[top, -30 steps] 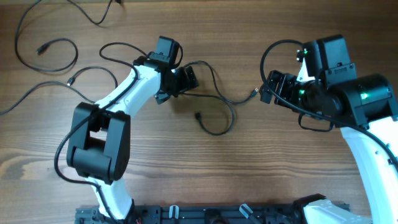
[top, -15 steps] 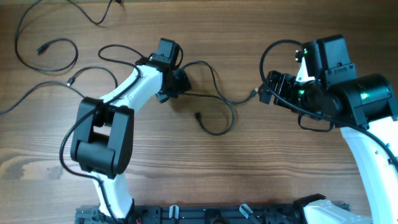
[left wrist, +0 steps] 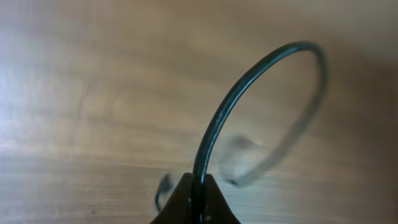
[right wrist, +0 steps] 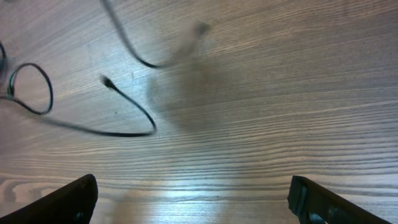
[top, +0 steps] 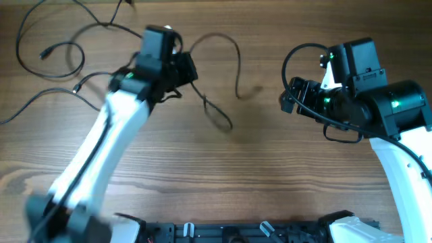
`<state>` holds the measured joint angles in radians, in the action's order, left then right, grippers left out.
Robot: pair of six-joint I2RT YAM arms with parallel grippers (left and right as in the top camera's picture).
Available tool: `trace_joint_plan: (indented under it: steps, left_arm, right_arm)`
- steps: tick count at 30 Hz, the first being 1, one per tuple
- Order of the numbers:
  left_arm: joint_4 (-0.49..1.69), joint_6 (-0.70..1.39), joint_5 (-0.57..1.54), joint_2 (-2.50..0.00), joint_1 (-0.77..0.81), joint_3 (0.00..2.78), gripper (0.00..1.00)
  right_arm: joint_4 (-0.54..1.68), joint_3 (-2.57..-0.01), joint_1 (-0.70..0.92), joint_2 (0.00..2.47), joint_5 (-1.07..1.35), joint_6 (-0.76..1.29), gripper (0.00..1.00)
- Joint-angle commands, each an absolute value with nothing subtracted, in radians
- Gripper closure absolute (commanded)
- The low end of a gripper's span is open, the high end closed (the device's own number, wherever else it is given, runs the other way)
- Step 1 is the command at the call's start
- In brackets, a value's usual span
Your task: Untangle cables
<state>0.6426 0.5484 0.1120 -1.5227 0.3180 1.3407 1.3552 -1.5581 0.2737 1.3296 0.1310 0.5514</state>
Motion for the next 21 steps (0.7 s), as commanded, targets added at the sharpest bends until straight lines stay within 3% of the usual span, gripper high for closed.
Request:
trace_joint_plan:
  steps: [1,6,13,21]
  left_arm:
    - [0.648,0.514,0.041,-1.347,0.303,1.351,0.96]
    - [0.664,0.719,0.041,-1.193,0.214,1.351,0.96]
    - [0.698,0.723,-0.01,-0.999,0.094,1.351,0.96]
    - [0.984,0.772,-0.066,-0.952,-0.312,1.351,0.96]
  right_arm:
    - [1.348,-1.552,0.271,1.322,0.14,0.541,0.0]
    - [1.348,-1.552,0.271,1.322,0.14,0.538,0.0]
    - [1.346,-1.552,0.271,1.323,0.139,0.524,0.0]
    - [1.345,-1.552,0.271,1.325,0.139,0.523,0.0]
